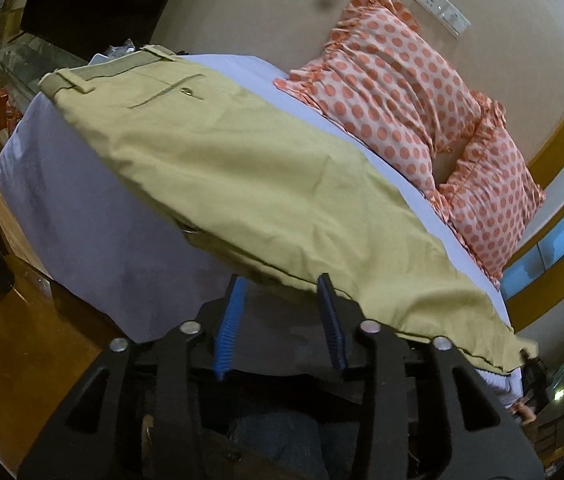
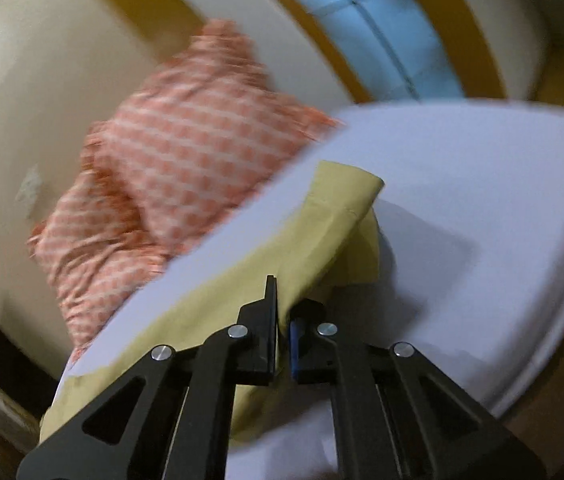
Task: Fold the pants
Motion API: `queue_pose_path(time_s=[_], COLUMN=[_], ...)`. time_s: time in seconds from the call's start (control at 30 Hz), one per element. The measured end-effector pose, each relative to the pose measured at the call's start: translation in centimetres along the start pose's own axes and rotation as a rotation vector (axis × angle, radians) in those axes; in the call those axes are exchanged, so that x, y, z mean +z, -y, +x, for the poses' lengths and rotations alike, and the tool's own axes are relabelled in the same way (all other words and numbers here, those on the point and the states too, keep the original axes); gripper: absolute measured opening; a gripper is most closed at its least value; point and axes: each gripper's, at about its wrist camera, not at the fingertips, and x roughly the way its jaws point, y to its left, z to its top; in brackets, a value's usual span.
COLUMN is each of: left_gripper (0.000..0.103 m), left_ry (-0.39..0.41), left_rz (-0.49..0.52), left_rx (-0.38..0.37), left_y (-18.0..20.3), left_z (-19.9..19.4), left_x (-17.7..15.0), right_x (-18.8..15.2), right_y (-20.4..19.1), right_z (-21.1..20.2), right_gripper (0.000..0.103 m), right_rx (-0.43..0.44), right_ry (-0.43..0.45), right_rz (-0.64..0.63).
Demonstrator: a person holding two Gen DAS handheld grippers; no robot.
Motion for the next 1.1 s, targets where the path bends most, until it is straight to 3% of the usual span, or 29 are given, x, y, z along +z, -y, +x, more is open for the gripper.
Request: queue_pose_path(time_s=[0.1, 0.2, 0.27, 0.33, 0.43, 0.5, 0.6, 0.8, 1.1], left_gripper=[0.053, 0.067, 0.076, 0.082, 0.085, 0.086, 0.086, 0.086, 0.086], left_ry=[0.027, 0.045, 0.060, 0.079, 0.073, 0.059, 0.035, 0.022, 0.104], left_rz=[-0.016, -0.008, 0.008, 0.026, 0.041, 0.043, 0.017, -0.065, -0.197], left_rx=[-0.010, -0.005, -0.004, -0.021, -0.061, -0.082, -0.114, -0.164, -0.185], left_y=[-0.7, -0.7, -0.5, -0.2, 0.1, 0.2, 0.1, -0.2, -1.6], left_z=[-0.3, -0.7, -1.1, -1.4, -1.1, -0.4, 1.1, 3.5, 3.0], left_x=[-0.1, -0.6, -0.9, -1.1, -1.2, -1.2, -1.0, 0.0, 2.9], right_x=[0.8, -1.4, -5.4, -9.6, -18.2, -21.0, -20.2, -16.5, -17.0], right_y=[-7.7, -17.7, -25.0, -30.1, -36.3, -36.9, -35.4, -31.6, -31.3], right_z=[1.3, 3.4, 5.0, 6.2, 8.3, 8.7, 8.0, 8.8, 9.6], right_gripper=[0.005, 0.005, 0.005, 0.006, 0.023, 0.048, 0.082, 0.083, 0.086], right_rx=[0.170, 0.394, 0.566, 0.658, 0.637, 0.610, 0.620, 0.559, 0.568], right_ry=[-0.033, -0.129, -0.247, -0.373, -0.626, -0.711, -0.671, -0.626, -0.646], right_rz=[-0.139, -0.291, -0.392, -0.491, -0.750, -0.783, -0.711, -0.576, -0.520])
